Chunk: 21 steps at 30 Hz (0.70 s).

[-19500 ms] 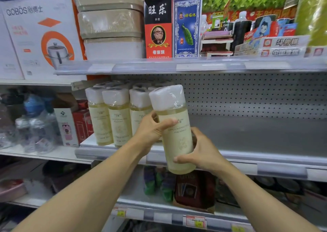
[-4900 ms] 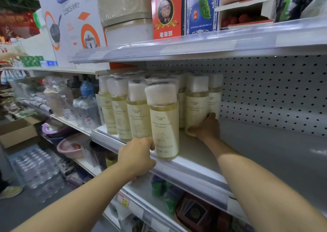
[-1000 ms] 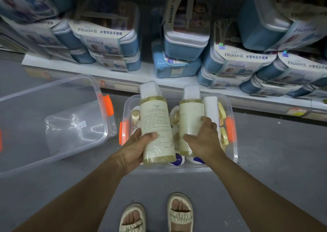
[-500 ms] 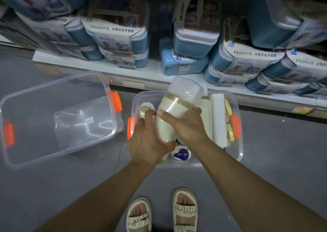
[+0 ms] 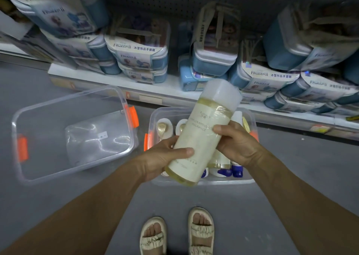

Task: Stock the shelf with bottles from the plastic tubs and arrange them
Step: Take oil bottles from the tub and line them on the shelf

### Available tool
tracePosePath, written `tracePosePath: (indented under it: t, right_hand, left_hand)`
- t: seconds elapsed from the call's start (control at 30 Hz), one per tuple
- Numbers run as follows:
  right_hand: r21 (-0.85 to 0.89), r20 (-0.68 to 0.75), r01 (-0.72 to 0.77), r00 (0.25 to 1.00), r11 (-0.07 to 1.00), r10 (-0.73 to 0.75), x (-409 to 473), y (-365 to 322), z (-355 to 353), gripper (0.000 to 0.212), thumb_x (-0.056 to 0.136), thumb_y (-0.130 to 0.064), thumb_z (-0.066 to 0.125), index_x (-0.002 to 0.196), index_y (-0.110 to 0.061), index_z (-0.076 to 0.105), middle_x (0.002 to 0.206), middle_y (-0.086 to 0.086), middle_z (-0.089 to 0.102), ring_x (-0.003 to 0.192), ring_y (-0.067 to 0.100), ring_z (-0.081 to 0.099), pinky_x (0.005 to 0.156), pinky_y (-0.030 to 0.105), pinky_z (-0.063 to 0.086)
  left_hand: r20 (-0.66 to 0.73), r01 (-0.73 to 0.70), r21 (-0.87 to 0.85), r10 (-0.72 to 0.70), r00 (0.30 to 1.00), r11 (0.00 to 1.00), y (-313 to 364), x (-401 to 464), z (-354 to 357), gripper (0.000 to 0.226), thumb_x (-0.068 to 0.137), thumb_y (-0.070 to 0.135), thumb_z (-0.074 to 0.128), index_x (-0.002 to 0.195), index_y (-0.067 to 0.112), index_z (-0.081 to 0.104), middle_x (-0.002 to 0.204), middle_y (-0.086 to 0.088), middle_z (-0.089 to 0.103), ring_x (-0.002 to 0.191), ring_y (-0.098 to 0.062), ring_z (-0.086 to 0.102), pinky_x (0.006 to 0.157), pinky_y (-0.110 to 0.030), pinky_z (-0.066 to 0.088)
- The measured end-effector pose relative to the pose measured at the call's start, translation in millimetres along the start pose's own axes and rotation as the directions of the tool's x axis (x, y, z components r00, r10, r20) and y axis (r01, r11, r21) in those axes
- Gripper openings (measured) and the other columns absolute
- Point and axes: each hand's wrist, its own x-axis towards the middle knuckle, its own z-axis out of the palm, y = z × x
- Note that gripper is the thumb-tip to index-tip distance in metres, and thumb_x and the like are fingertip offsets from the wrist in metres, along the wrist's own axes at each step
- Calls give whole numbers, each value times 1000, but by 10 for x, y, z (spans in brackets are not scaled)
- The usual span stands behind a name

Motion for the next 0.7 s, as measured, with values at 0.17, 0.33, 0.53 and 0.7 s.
tracePosePath:
  t: [0.17,0.33,0.53,0.7]
  right_hand:
    - [38,159,-61,986,997,54,24,-20,61,103,45,-29,91,131,6,47,128,27,53,118,40,52,99,48,46]
    - [10,-52,10,999,1000,-10,20,49,36,67,67,-8,68,132,-4,51,124,15,59,116,29,53,104,39,38]
    - [-771,-516,-242,780,589,-355,102,395,-120,78,76,-12,74,142,-13,32,142,8,36,133,25,31,100,34,34]
    - [-834,-533,-385,747,395,-399,404,694,-208,104,68,-35,82,145,-13,16,138,15,29,127,31,28,99,40,35]
  left_hand:
    - [64,-45,131,37,997,990,89,-22,146,61,56,22,80,114,26,62,109,4,72,105,-15,67,90,-33,54]
    - [-183,-55,191,91,979,980,-24,18,118,72,59,20,84,123,30,53,112,8,70,106,-12,65,92,-40,53]
    - [-414,-25,223,118,902,974,-190,137,-35,74,60,21,89,123,27,51,111,8,67,102,-12,63,85,-37,54]
    - [-498,-13,230,129,858,973,-332,292,-68,73,60,21,88,121,26,49,110,8,65,102,-14,62,87,-38,53]
